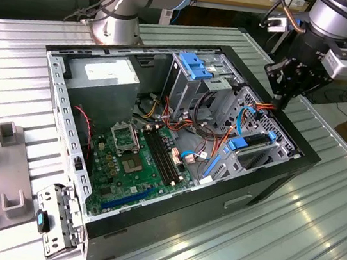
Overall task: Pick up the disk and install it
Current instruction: 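Insert the first disk wire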
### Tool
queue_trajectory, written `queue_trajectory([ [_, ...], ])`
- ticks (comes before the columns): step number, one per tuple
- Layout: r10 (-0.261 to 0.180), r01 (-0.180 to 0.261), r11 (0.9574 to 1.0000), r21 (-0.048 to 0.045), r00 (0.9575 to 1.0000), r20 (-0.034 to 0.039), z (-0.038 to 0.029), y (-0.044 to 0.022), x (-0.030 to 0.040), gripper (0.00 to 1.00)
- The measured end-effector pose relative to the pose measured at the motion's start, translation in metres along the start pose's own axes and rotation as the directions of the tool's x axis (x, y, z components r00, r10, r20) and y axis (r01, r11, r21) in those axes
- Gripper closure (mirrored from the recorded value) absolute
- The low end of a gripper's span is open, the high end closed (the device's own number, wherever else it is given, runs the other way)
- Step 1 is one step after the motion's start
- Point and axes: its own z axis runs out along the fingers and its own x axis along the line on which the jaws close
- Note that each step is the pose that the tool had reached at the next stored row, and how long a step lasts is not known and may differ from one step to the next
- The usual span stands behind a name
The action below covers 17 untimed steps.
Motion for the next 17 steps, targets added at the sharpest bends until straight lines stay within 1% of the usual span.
queue_trajectory([
  [2, 0.011, -0.011, 0.9999, -0.0047, 0.9999, -0.001, -0.0013, 0.0, 0.0002, 0.84],
  [3, 0.037, -0.037, 0.9993, -0.0093, 0.9993, -0.0023, -0.0014, 0.0, 0.0002, 0.84],
  [5, 0.066, -0.066, 0.9977, -0.0138, 0.9978, -0.0038, -0.0014, 0.0, 0.0003, 0.84],
  [7, 0.128, -0.129, 0.9914, -0.0242, 0.9917, -0.0076, -0.0015, -0.0001, 0.0003, 0.84],
  [8, 0.156, -0.156, 0.9873, -0.0286, 0.9877, -0.0095, -0.0014, -0.0001, 0.0003, 0.84],
  [11, 0.204, -0.204, 0.9782, -0.037, 0.9789, -0.0135, -0.0015, -0.0001, 0.0003, 0.84],
  [12, 0.224, -0.225, 0.9736, -0.0405, 0.9744, -0.0153, -0.0015, -0.0001, 0.0003, 0.84],
  [14, 0.276, -0.276, 0.9599, -0.0484, 0.9611, -0.0197, -0.0015, -0.0001, 0.0003, 0.84],
  [15, 0.294, -0.295, 0.9542, -0.0512, 0.9556, -0.0215, -0.0014, 0.0, 0.0003, 0.84],
  [16, 0.317, -0.318, 0.9464, -0.055, 0.948, -0.0239, -0.0014, -0.0001, 0.0003, 0.84],
  [17, 0.329, -0.33, 0.9423, -0.057, 0.944, -0.0252, -0.0014, 0.0, 0.0002, 0.84],
])
